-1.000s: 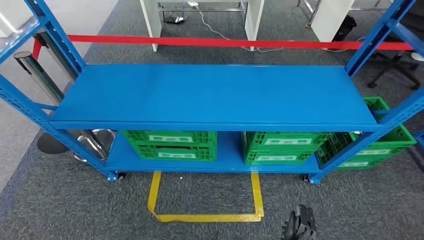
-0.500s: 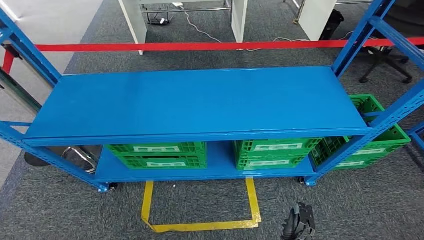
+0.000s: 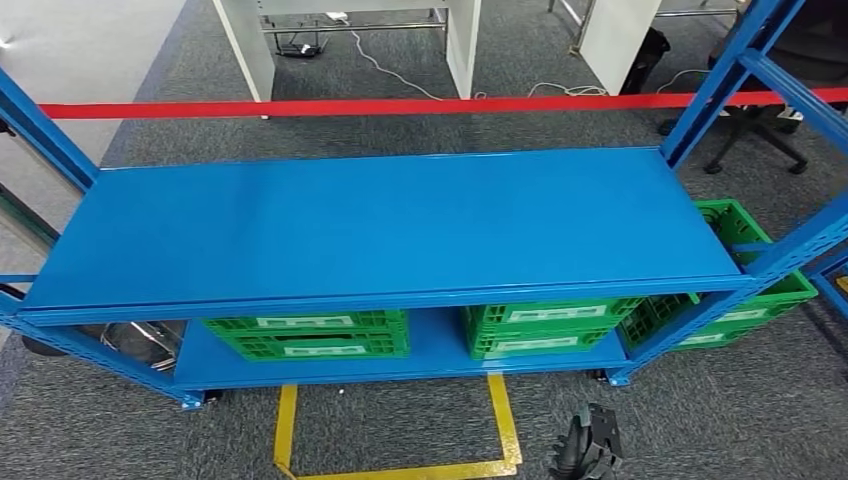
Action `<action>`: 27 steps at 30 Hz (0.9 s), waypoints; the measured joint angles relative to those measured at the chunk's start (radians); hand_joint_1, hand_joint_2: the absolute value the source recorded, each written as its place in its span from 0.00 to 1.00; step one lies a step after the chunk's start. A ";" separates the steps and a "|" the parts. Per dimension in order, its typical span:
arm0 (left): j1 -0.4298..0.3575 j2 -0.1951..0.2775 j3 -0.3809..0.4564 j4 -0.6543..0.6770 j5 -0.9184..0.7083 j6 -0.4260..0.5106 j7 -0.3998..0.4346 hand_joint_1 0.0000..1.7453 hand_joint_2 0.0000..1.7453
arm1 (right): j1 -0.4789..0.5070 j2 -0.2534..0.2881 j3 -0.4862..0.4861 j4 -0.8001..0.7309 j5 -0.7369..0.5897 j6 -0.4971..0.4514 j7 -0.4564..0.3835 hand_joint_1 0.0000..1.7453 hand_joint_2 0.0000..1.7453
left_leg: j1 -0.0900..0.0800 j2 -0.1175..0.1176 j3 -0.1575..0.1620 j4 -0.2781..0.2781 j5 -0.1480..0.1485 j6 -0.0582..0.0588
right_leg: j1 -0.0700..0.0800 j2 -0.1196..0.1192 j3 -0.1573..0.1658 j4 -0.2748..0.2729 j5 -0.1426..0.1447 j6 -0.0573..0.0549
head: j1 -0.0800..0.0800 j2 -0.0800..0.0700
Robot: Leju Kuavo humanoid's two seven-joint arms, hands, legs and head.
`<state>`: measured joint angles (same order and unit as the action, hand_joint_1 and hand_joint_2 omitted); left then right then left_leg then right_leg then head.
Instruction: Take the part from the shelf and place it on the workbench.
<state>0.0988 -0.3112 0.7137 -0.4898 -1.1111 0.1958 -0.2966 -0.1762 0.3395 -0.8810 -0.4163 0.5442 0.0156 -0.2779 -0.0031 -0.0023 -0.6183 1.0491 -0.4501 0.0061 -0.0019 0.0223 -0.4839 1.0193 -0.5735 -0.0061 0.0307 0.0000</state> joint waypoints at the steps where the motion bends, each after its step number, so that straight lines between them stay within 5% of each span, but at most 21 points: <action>1: -0.001 -0.001 0.009 0.000 0.002 -0.001 -0.009 0.00 0.00 | 0.004 0.002 0.012 -0.012 -0.020 -0.002 0.000 0.00 0.00 | -0.001 -0.001 -0.001 0.000 -0.001 0.003 | 0.000 -0.001 0.004 -0.003 0.000 0.002 | 0.000 0.000; 6: -0.003 -0.004 0.052 0.000 0.057 -0.017 -0.079 0.00 0.00 | 0.027 0.006 0.070 -0.075 -0.118 -0.016 0.004 0.00 0.00 | -0.001 -0.001 0.003 -0.001 -0.011 0.016 | -0.001 -0.003 0.011 -0.023 -0.005 0.012 | 0.000 0.000; 7: -0.005 -0.005 0.065 0.000 0.086 -0.024 -0.110 0.00 0.25 | 0.037 0.006 0.092 -0.098 -0.160 -0.027 0.013 0.00 0.00 | -0.001 -0.001 0.005 -0.001 -0.013 0.017 | -0.001 -0.003 0.011 -0.025 -0.006 0.014 | 0.000 0.000; 10: -0.024 -0.002 0.113 -0.005 0.188 -0.072 -0.202 0.00 1.00 | 0.082 -0.013 0.181 -0.155 -0.276 -0.057 -0.017 0.00 0.75 | 0.000 -0.001 0.009 -0.001 -0.016 0.020 | -0.001 -0.005 0.013 -0.028 -0.008 0.018 | 0.000 0.000; 11: -0.034 0.000 0.131 -0.013 0.217 -0.096 -0.225 0.00 1.00 | 0.099 -0.037 0.203 -0.138 -0.294 -0.053 -0.084 0.00 1.00 | 0.000 -0.002 0.010 -0.001 -0.016 0.020 | -0.001 -0.006 0.014 -0.029 -0.008 0.019 | 0.000 0.000; 14: -0.061 0.008 0.186 -0.034 0.251 -0.142 -0.257 0.00 1.00 | 0.146 -0.127 0.228 -0.019 -0.284 -0.027 -0.294 0.00 1.00 | -0.002 -0.007 0.012 -0.001 -0.017 0.021 | -0.001 -0.010 0.019 -0.029 -0.009 0.023 | 0.000 0.000; 17: -0.076 0.017 0.229 -0.033 0.248 -0.147 -0.272 0.00 1.00 | 0.174 -0.183 0.242 0.051 -0.264 -0.022 -0.327 0.00 1.00 | -0.002 -0.007 0.012 -0.002 -0.017 0.021 | -0.001 -0.009 0.019 -0.029 -0.009 0.024 | 0.000 0.000; 21: -0.096 0.024 0.270 -0.018 0.276 -0.155 -0.296 0.00 0.00 | 0.173 -0.213 0.249 0.103 -0.255 0.013 -0.330 0.00 0.00 | -0.002 -0.007 0.015 -0.002 -0.017 0.021 | -0.001 -0.010 0.019 -0.029 -0.009 0.025 | 0.000 0.000; 27: -0.117 0.041 0.350 0.027 0.325 -0.131 -0.335 0.00 0.00 | 0.171 -0.218 0.249 0.130 -0.235 0.079 -0.356 0.00 0.00 | -0.001 -0.007 0.017 -0.005 -0.016 0.021 | -0.001 -0.010 0.020 -0.029 -0.009 0.024 | 0.000 0.000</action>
<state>-0.0178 -0.2701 1.0636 -0.4624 -0.7858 0.0650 -0.6315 -0.0053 0.1216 -0.6323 -0.2867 0.3088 0.0945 -0.6344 -0.0038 -0.0094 -0.6011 1.0437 -0.4664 0.0268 -0.0025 0.0127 -0.4638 0.9901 -0.5829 0.0180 0.0303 0.0000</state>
